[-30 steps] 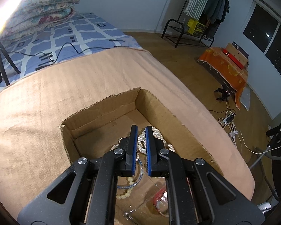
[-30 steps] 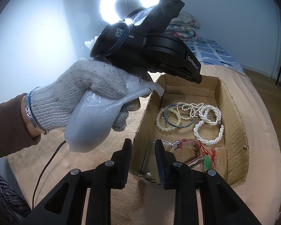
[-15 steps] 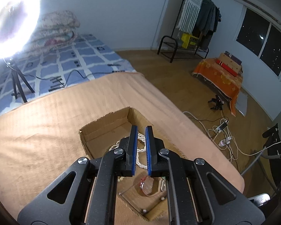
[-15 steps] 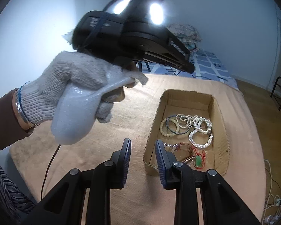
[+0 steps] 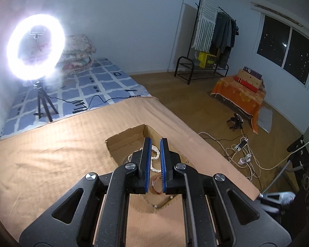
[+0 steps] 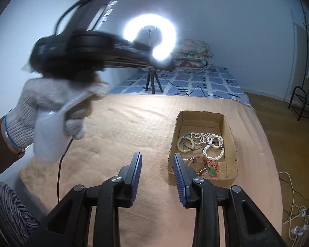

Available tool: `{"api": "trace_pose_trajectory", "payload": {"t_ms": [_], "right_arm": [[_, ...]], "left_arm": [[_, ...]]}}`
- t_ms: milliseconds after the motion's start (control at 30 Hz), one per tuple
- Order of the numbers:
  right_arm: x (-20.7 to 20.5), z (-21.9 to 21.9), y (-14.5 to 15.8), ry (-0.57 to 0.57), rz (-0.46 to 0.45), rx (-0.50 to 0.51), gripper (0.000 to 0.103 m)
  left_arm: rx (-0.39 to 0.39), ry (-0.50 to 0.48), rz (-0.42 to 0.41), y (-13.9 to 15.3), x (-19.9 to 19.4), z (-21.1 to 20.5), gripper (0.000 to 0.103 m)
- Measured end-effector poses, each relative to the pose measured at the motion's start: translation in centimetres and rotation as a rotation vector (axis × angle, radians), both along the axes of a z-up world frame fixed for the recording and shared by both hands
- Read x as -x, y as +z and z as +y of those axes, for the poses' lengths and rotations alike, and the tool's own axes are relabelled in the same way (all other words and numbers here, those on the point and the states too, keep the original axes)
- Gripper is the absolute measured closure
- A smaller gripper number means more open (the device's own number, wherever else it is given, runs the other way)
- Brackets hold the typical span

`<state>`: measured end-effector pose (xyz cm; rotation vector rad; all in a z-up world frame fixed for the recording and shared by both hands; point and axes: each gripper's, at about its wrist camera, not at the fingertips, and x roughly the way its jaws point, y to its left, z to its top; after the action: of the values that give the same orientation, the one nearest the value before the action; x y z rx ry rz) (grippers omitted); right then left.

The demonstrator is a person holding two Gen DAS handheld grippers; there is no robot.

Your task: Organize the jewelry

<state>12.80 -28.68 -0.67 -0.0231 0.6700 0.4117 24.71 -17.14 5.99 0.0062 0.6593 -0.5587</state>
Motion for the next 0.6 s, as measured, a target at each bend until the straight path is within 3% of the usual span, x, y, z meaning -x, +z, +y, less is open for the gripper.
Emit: {"api": "trace_pose_trajectory", "payload": {"t_ms": [233, 333, 367, 467, 600], "right_arm": [[1.8, -0.5, 0.8, -0.072, -0.013, -0.030, 0.062], [2.2, -0.8, 0.9, -0.118, -0.020, -0.037, 0.051], [2.4, -0.9, 0.9, -0.133, -0.022, -0.037, 0.046], [2.7, -1.3, 0.7, -0.178, -0.029, -0.034, 0.038], [3.0, -2.3, 0.3, -0.234, -0.022, -0.051, 0.032]], "left_arm": [[-0.017, 0.043, -0.039, 1.2, 5.3, 2.9, 0.097], [-0.035, 0.059, -0.054, 1.2, 7.6, 4.1, 0.097], [-0.037, 0.065, -0.054, 1.1, 8.2, 4.4, 0.095], [-0.030, 0.084, -0.052, 0.6, 10.5, 5.6, 0.064], [-0.046, 0.106, -0.072, 0.0, 12.6, 6.4, 0.056]]}}
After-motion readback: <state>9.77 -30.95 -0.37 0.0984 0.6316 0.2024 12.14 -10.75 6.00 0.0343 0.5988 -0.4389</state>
